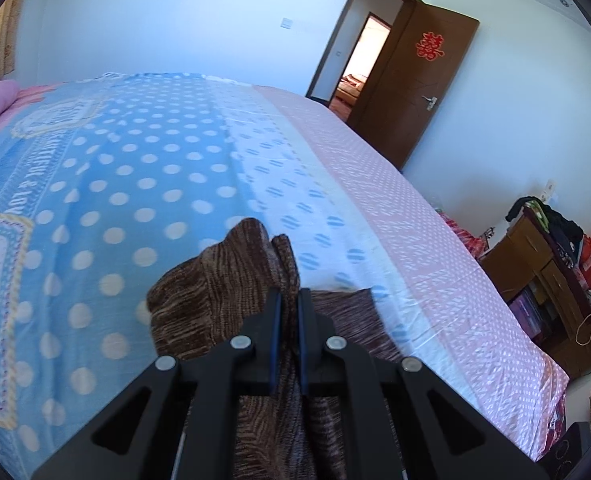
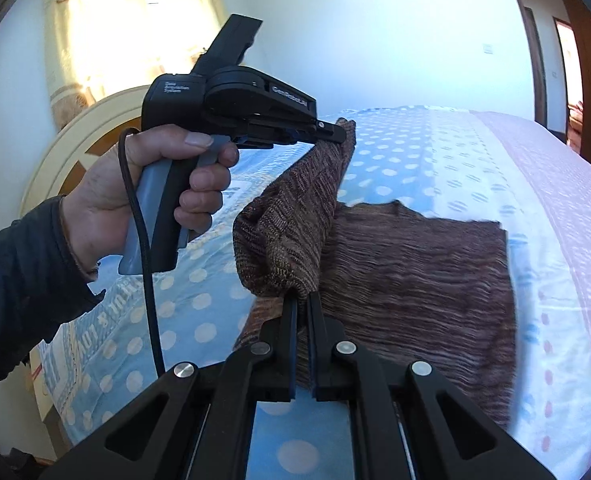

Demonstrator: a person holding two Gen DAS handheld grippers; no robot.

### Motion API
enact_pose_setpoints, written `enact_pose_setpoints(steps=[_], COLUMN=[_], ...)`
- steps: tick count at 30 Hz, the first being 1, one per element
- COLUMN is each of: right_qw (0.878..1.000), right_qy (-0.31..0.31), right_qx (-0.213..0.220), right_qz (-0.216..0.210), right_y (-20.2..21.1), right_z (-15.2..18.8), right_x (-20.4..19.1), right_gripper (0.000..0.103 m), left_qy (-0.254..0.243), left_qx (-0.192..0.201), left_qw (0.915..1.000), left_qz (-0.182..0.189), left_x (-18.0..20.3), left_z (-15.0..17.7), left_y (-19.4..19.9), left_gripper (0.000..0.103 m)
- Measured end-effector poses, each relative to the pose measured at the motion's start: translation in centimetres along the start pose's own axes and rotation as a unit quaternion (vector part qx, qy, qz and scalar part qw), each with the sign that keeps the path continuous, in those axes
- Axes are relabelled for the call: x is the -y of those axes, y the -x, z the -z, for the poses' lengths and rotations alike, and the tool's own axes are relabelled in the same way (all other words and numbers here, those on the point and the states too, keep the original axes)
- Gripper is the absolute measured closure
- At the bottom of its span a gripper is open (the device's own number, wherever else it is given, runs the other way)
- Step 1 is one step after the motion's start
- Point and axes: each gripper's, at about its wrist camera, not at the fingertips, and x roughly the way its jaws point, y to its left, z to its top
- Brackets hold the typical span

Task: Fold small clothes
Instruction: 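Lift the gripped edge with both tools and fold it over the sweater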

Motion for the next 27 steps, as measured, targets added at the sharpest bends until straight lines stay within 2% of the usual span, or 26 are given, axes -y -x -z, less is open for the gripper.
enact_pose_setpoints(steps=[15, 22, 27], right_qw=[0.996, 0.988, 0.980], right_qy=[-0.083, -0.143, -0.184], right_qx=[-0.030, -0.045, -0.068], right_qz=[0.017, 0.027, 0.022], right_y=[3.0, 2.9, 1.8], right_z=[3.0, 5.0, 6.6], right_x=[7.0, 10.9, 13.0], right_gripper=[0.100, 0.100, 0.100], left_qy=[-0.040, -0.073, -0.106], left_qx=[-0.033, -0.048, -0.059], left_qw=[0.9982, 0.9960, 0.9925], left_qz=[0.029, 0.018, -0.014], left_x=[6.6, 9.9, 11.2], left_z=[0.9, 2.1, 3.6], left_y=[-5.8, -9.3, -12.5], left_gripper=[0.095, 0.095, 0.095])
